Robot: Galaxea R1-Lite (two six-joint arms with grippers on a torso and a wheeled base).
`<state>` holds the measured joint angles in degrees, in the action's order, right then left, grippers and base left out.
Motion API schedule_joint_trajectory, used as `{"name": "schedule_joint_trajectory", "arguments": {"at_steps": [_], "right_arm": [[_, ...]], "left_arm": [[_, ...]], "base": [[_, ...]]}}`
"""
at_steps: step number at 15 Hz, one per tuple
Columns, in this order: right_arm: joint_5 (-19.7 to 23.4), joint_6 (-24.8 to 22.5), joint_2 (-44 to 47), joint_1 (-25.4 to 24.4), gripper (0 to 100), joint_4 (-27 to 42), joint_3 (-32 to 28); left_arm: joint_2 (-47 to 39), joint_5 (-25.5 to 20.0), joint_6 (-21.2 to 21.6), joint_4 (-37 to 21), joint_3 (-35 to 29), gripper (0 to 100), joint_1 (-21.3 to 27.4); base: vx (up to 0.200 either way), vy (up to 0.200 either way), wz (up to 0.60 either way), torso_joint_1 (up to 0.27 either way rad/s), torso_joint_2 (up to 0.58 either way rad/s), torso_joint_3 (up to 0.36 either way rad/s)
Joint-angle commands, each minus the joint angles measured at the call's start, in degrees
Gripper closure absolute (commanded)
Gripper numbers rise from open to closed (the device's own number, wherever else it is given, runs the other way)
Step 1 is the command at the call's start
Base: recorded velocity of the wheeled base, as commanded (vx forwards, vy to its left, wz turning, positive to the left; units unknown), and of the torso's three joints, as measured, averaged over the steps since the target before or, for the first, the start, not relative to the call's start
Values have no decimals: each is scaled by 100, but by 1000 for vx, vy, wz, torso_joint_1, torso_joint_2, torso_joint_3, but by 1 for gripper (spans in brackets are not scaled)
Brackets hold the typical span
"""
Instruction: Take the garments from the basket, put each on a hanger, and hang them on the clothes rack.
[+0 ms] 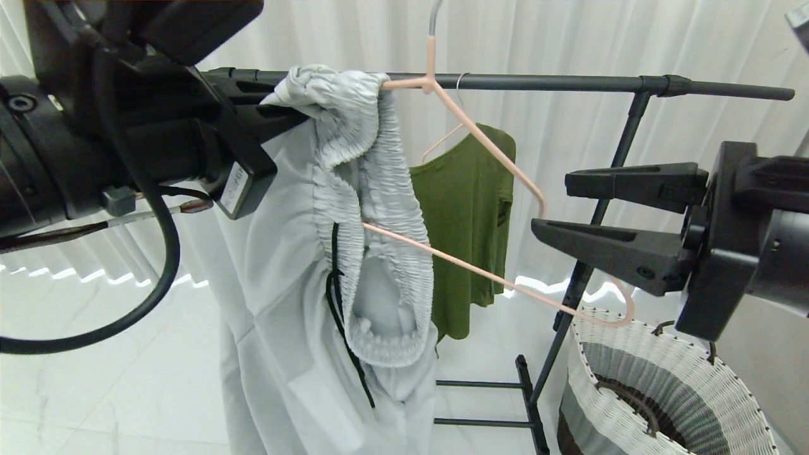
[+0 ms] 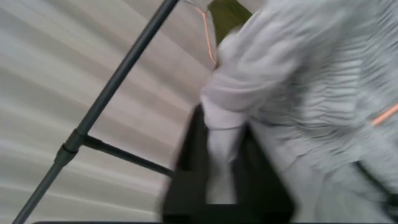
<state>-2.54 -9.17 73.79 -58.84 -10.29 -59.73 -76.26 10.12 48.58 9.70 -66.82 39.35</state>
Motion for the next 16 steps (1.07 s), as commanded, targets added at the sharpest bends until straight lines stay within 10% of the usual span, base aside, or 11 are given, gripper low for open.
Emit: {"name": "schedule_joint_trajectory", "arguments": {"at_steps": [1,10,14,16], "right_arm": [[-10,-6,-14,5,0,1,-12],[-28,3,-40,40,0,9,-3],[-36,3,4,189,0,1,6],[-45,3,4,198,0,1,14]], "left_arm": [[-108,113,20,313,222,100,-42],[-187,808,-560,682,468,100,-15],[-363,2258,-1597,673,371,100,477],[-442,2293,-1808,673,336,100,539]], "base": [[0,0,0,0,0,0],[0,0,0,0,0,0],[0,0,0,0,0,0],[0,0,0,0,0,0]]}}
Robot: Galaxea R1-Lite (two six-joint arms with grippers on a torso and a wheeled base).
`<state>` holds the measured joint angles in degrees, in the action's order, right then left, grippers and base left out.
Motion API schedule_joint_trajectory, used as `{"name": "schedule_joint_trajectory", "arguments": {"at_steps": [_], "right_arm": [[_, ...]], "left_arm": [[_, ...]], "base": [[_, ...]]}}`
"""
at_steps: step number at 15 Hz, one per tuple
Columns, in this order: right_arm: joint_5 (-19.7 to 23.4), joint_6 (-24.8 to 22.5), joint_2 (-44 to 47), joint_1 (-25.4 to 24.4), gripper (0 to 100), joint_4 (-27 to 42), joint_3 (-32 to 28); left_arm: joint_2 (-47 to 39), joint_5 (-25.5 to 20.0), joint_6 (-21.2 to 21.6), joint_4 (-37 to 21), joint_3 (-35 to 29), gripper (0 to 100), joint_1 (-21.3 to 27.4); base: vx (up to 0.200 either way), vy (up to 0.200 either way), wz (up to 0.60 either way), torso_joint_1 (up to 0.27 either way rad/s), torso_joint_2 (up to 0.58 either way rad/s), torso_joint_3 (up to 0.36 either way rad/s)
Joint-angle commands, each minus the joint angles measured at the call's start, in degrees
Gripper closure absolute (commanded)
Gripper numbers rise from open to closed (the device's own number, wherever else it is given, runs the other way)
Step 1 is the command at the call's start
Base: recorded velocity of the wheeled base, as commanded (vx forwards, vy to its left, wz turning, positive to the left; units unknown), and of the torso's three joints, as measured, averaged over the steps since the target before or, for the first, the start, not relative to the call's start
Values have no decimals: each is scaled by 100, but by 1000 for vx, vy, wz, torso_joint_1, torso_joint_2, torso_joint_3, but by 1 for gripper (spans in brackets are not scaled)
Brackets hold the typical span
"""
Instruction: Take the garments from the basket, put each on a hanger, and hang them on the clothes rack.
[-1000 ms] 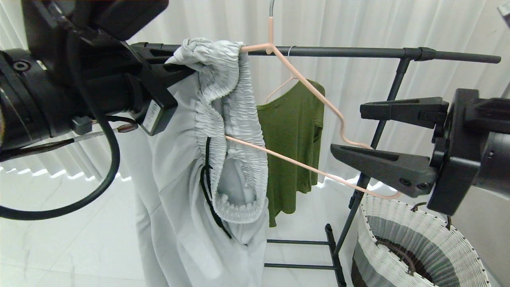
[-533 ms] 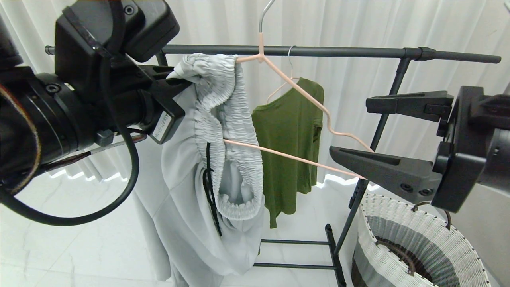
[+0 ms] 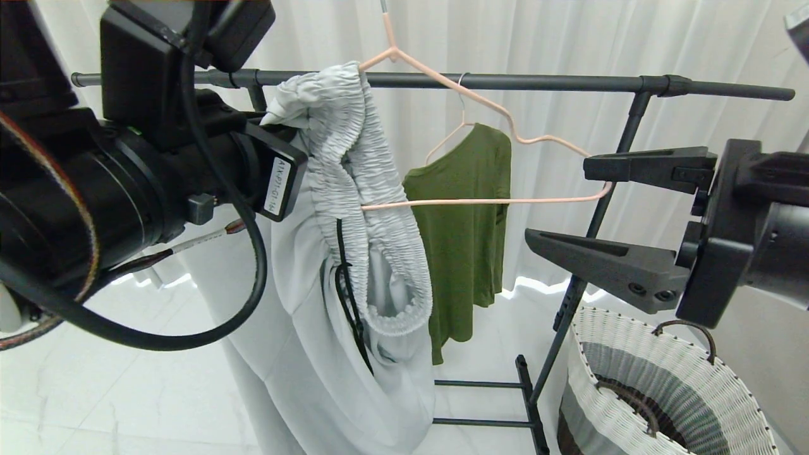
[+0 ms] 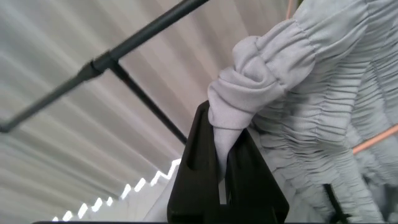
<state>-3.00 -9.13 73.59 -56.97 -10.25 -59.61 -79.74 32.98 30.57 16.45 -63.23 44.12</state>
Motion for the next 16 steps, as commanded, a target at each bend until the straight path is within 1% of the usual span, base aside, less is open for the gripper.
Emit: {"name": "schedule_joint_trajectory", "arguments": {"at_steps": [1,4,5,6,7,8,9,10,12,15,16], "right_arm": [[1,-1,23,10,0,6,11],[-25,113,120,10,0,-3,283],[-43,456,313,10,0,-56,319],[-52,685,498,1,0,-161,292],[-96,843,683,1,0,-434,292],[-236,975,929,-7,0,-733,301],[-359,1159,1113,-16,0,-882,283],[-482,1317,1271,-16,0,-926,275],[-614,1467,1465,-16,0,-926,275],[-913,1713,1667,19,0,-961,248],[-948,1774,1676,28,0,-970,213]], "left_arm": [[-121,7,-43,8,-58,100,62],[-253,16,-95,8,-479,100,62],[-349,16,-183,8,-664,100,71],[-376,16,-192,8,-752,100,71],[-411,16,-210,8,-822,100,79],[-428,16,-219,8,-884,100,106],[-428,7,-227,8,-910,100,115],[-428,7,-280,8,-937,100,132],[-420,7,-359,8,-945,100,238],[-402,7,-359,8,-937,100,308],[-402,7,-359,8,-954,100,308]], "base": [[0,0,0,0,0,0],[0,0,0,0,0,0],[0,0,0,0,0,0],[0,0,0,0,0,0],[0,0,0,0,0,0],[0,0,0,0,0,0],[0,0,0,0,0,0],[0,0,0,0,0,0],[0,0,0,0,0,0],[0,0,0,0,0,0],[0,0,0,0,0,0]]}}
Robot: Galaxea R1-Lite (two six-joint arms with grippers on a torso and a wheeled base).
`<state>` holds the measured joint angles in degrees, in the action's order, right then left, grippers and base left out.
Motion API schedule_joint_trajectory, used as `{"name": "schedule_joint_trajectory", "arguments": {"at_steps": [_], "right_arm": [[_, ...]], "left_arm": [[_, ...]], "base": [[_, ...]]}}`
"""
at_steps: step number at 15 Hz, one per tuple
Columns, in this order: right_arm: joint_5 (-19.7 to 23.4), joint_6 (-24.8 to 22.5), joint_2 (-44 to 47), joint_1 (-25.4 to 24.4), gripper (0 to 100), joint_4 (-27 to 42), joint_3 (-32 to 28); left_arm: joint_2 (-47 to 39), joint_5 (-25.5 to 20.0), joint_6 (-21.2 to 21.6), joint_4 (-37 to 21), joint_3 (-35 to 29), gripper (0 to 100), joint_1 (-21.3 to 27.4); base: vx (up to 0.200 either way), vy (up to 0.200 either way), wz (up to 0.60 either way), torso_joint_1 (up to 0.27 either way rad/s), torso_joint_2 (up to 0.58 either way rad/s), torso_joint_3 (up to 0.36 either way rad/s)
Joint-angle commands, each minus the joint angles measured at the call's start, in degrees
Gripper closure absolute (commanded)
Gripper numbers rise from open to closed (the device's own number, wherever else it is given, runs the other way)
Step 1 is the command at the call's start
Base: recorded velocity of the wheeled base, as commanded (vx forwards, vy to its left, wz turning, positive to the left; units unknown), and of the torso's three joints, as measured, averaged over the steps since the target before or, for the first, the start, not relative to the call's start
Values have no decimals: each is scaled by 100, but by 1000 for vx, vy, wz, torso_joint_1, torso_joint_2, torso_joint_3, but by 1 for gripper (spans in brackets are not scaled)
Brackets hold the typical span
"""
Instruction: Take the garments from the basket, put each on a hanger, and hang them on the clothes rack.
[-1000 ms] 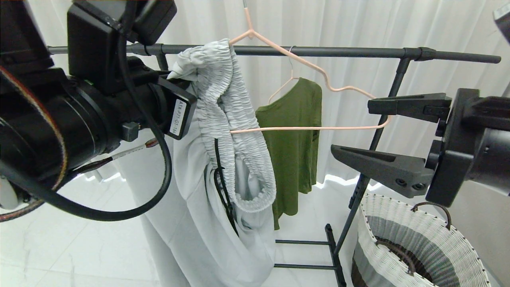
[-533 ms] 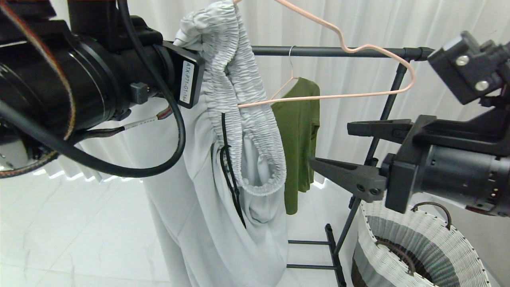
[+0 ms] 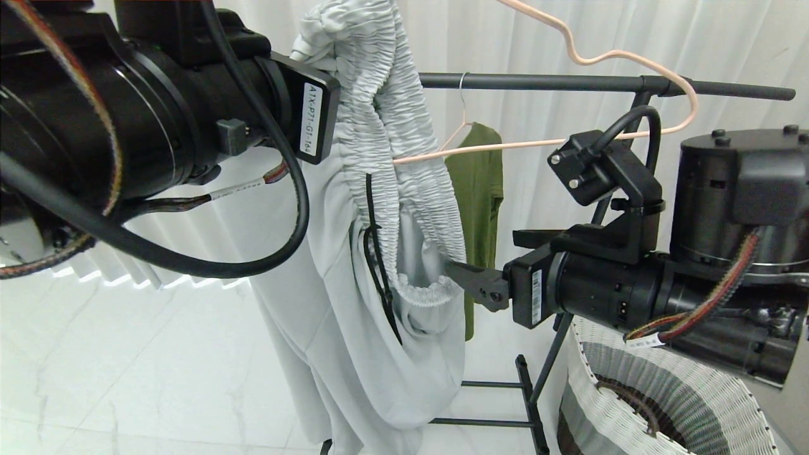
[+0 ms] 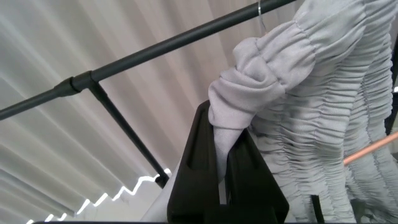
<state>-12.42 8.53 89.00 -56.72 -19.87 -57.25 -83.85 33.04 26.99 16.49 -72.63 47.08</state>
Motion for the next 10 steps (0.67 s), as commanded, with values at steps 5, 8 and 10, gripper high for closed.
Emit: {"name": "schedule_joint_trajectory", "arguments": {"at_steps": [5,8,10], "right_arm": [[-32,17,188,100,0,-8,3],[-120,17,188,100,100,-8,12],[-243,17,188,135,100,-8,21]], "left_arm": [[18,1,26,-6,-102,100,29],[18,1,26,-6,-102,100,29],[35,1,8,-6,-102,100,29]], "base": [[0,0,0,0,0,0],[0,0,0,0,0,0],[0,0,0,0,0,0]]}}
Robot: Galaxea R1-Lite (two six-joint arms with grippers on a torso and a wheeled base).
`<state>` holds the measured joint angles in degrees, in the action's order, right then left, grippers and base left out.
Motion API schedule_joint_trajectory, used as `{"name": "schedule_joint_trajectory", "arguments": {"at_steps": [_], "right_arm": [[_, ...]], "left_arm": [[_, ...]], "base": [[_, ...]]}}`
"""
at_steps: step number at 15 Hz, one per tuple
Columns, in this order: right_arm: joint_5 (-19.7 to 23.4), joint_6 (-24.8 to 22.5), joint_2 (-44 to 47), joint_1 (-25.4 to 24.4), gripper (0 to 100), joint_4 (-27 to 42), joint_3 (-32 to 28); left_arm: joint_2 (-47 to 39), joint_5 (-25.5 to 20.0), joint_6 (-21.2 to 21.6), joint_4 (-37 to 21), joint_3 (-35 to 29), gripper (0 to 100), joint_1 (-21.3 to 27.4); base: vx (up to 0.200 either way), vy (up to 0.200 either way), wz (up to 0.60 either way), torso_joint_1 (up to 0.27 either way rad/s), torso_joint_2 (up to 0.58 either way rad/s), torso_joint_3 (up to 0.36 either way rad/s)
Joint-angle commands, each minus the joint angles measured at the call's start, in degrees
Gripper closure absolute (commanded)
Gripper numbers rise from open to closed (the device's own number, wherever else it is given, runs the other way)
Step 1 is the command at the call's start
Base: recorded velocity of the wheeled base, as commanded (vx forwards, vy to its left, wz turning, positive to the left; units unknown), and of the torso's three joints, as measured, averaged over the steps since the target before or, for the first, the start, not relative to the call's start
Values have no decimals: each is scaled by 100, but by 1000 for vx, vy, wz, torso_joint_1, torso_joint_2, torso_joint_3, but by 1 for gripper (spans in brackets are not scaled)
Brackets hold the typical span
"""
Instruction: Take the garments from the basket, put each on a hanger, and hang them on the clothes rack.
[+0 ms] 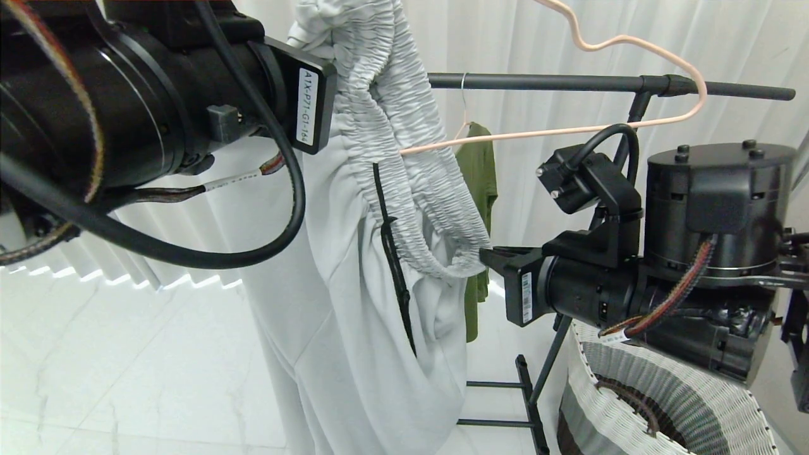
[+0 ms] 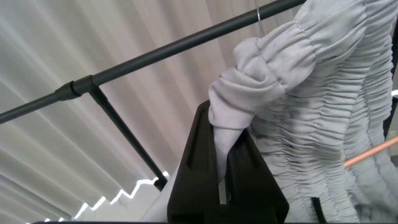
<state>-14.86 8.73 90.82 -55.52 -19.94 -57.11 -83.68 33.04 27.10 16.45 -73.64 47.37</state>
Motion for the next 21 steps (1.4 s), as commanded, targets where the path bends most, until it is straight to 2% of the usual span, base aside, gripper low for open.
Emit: {"name": "schedule_joint_trajectory", "arguments": {"at_steps": [1,8,11,13,16,18,21], "right_arm": [[-34,-3,6,58,100,-1,7],[-52,-3,-249,533,100,17,104],[-149,-38,-557,1034,100,26,174],[-149,-55,-724,1430,100,43,209],[-149,-55,-768,1755,100,43,201],[-149,-55,-768,1878,100,26,183],[-149,-64,-768,2036,100,17,174]], "left_arm": [[18,1,-3,-1,-1,100,0],[27,10,32,8,122,100,-114],[141,10,243,69,430,100,-325],[150,1,577,579,781,100,-475],[194,-25,1061,1194,1186,100,-615],[220,-34,1122,1388,1397,100,-677],[370,-96,1148,1388,1634,100,-677]], "base": [[0,0,0,0,0,0],[0,0,0,0,0,0],[0,0,0,0,0,0],[0,0,0,0,0,0],[0,0,0,0,0,0],[0,0,0,0,0,0],[0,0,0,0,0,0]]}}
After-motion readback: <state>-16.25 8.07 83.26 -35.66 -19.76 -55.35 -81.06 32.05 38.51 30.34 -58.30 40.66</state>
